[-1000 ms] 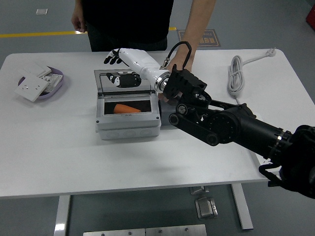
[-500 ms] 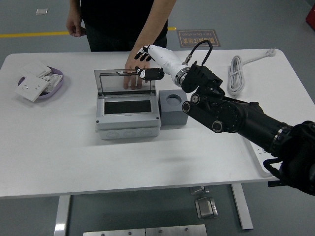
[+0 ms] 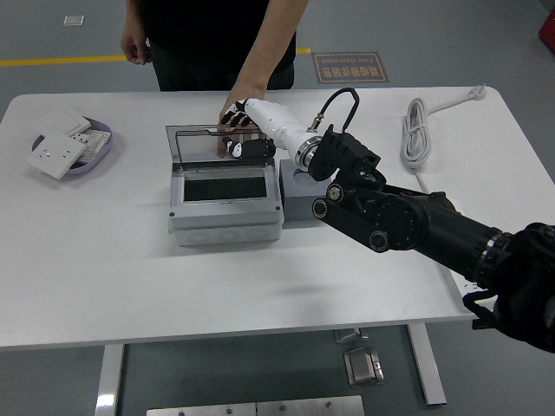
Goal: Pick up the cylinder from the cube,place it in the box,flap close box
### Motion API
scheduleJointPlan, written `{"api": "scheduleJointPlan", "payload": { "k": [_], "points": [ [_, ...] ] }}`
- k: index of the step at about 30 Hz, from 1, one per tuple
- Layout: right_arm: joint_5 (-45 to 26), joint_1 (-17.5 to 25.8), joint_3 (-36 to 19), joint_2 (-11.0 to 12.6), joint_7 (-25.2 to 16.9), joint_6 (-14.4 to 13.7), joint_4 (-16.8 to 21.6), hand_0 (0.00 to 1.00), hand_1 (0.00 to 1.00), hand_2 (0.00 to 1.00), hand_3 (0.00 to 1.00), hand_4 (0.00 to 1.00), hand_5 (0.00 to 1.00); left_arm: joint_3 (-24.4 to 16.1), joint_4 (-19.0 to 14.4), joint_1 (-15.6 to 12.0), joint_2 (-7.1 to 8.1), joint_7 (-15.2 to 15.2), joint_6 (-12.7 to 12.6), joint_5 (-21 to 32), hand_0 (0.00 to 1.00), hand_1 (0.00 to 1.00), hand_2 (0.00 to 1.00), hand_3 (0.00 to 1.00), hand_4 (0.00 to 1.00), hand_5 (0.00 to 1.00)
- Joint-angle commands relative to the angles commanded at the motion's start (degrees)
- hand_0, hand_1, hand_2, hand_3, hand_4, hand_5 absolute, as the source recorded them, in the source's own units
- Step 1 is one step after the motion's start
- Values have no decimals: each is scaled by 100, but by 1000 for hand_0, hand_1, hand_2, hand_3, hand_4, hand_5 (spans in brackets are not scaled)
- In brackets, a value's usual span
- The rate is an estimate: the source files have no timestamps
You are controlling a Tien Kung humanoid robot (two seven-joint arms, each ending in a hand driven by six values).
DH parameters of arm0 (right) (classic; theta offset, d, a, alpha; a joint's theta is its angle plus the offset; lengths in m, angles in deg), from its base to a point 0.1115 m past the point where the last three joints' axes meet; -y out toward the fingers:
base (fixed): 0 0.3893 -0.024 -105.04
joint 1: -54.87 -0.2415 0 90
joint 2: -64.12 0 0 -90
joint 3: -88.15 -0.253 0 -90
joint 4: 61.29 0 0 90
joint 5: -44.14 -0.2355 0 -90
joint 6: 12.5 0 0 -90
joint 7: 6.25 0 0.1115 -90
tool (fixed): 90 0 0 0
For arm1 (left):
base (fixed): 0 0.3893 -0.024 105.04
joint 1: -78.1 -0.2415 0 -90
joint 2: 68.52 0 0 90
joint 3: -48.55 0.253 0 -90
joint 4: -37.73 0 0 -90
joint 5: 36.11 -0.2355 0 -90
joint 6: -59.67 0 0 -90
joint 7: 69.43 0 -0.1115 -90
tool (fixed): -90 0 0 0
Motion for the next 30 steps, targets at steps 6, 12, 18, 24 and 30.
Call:
{"api": "scheduleJointPlan", "payload": {
  "k": [6, 12, 18, 24, 30],
  "points": [
    [154, 130, 56, 9, 77, 4, 376, 793, 703, 700, 696, 567, 282, 0, 0, -22, -8, -10, -5, -6, 578, 605, 560, 590, 573, 319],
    [291, 216, 56, 185, 145, 6, 724, 791, 700, 699, 696, 566, 283, 12, 0, -42, -9, -22, -15, 15, 578, 605, 560, 590, 573, 319],
    [433, 287, 95, 387, 223, 30, 978, 791, 697, 702, 698, 566, 282, 19, 0, -65, -9, -31, -24, 23, 579, 605, 560, 590, 572, 318],
    [482, 350, 122, 557, 269, 20, 1240, 790, 697, 702, 701, 564, 279, 24, 0, -85, -14, -40, -31, 35, 579, 605, 560, 590, 572, 318],
    [594, 400, 153, 712, 369, 15, 1637, 787, 696, 702, 703, 563, 278, 26, 0, -93, -19, -47, -39, 45, 579, 605, 560, 588, 571, 319]
  ]
}}
